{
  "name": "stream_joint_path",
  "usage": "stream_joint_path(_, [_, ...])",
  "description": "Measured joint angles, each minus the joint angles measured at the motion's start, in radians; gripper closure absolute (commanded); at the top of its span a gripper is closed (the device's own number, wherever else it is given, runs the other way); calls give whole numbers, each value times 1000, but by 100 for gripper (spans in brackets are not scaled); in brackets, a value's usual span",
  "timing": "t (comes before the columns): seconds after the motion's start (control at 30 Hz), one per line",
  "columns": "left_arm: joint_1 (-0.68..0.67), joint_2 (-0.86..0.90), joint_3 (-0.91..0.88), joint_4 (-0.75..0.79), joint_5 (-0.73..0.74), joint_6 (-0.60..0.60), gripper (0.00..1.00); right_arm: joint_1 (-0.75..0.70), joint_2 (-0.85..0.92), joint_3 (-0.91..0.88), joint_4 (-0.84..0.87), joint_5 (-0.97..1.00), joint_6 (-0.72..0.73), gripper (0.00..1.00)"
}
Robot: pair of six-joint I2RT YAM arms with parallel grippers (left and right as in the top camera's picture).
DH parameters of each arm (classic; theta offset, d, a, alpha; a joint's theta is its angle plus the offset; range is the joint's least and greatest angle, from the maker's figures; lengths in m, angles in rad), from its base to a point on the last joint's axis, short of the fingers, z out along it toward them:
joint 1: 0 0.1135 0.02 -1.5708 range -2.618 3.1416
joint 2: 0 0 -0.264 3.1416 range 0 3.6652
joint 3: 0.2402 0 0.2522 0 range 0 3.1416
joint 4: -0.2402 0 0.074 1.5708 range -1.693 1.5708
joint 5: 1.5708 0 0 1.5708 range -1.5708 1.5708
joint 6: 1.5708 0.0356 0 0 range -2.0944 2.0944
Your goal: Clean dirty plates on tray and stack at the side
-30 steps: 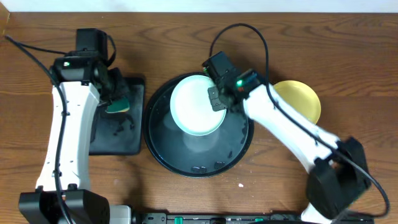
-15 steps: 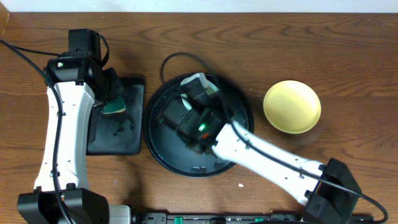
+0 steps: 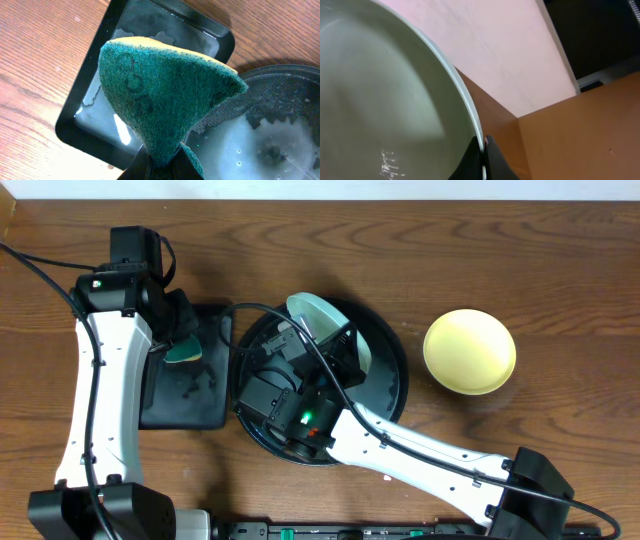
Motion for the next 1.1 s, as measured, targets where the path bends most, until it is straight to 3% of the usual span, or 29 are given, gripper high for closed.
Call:
stream_joint_path(0.2, [0,0,0,0,0,0,93,-4,0,0,0,-51,0,99])
stream_joint_path(0.4, [0,0,0,0,0,0,93,-87,0,0,1,-394,1,99])
stream_joint_path(0.73, [0,0,0,0,0,0,93,-402,-1,0,68,-1171,-7,99])
stream_joint_path(0.93, [0,0,0,-7,0,0,93,-602,-59,-1,58,-1483,-10,99])
stream_joint_path(1.1, [0,0,0,-12,0,0,93,-796,-175,-1,3,-1565,-9,99])
